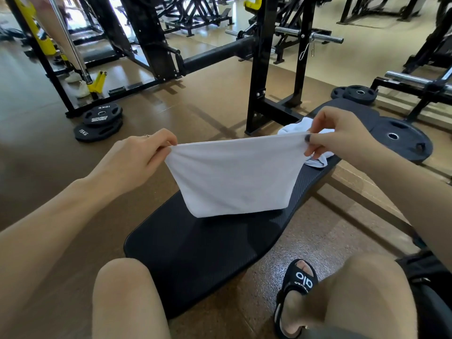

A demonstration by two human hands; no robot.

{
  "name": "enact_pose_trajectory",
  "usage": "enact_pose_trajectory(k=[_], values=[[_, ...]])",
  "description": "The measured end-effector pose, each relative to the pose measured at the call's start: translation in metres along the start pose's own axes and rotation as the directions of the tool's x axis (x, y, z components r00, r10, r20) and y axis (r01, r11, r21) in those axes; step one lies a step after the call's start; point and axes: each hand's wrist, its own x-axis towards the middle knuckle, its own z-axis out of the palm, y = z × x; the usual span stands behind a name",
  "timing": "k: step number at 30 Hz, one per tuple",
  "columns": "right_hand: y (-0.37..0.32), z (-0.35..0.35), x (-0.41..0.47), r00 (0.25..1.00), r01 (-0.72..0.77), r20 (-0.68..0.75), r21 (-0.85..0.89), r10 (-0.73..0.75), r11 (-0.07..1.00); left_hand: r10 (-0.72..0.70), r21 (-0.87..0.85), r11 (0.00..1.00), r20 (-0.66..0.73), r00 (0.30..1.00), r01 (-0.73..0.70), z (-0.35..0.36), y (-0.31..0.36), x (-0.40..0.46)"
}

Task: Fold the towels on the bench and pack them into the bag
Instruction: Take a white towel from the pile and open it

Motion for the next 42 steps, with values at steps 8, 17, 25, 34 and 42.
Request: enact_pose_trajectory(k=[8, 17, 25, 34, 42], values=[[-0.010, 0.001, -0.007, 0.992, 0.054, 0.117, -0.082, -0.044, 0.995, 0.069, 0.003, 0.998, -0.051, 0.996, -0.069, -0.001, -0.004, 0.002], [-0.015, -0.004, -0.007, 0.987, 0.114, 0.131, -0.122, -0.098, 0.986, 0.195, 0.139, 0.974, -0.095, 0.976, -0.181, -0.003, -0.004, -0.001], [-0.005, -0.002, -0.011, 0.983, 0.184, 0.010, -0.159, -0.185, 0.970, 0.237, 0.198, 0.956, -0.084, 0.968, -0.217, 0.001, -0.010, -0.004], [0.010, 0.022, 0.020, 0.994, 0.105, -0.007, -0.161, -0.107, 0.981, 0.228, 0.279, 0.936, -0.008, 0.974, -0.217, 0.020, -0.024, 0.018], [-0.022, 0.031, 0.099, 0.970, 0.178, -0.150, -0.098, -0.191, 0.979, 0.018, 0.360, 0.932, -0.171, 0.985, 0.046, -0.004, -0.048, 0.088]])
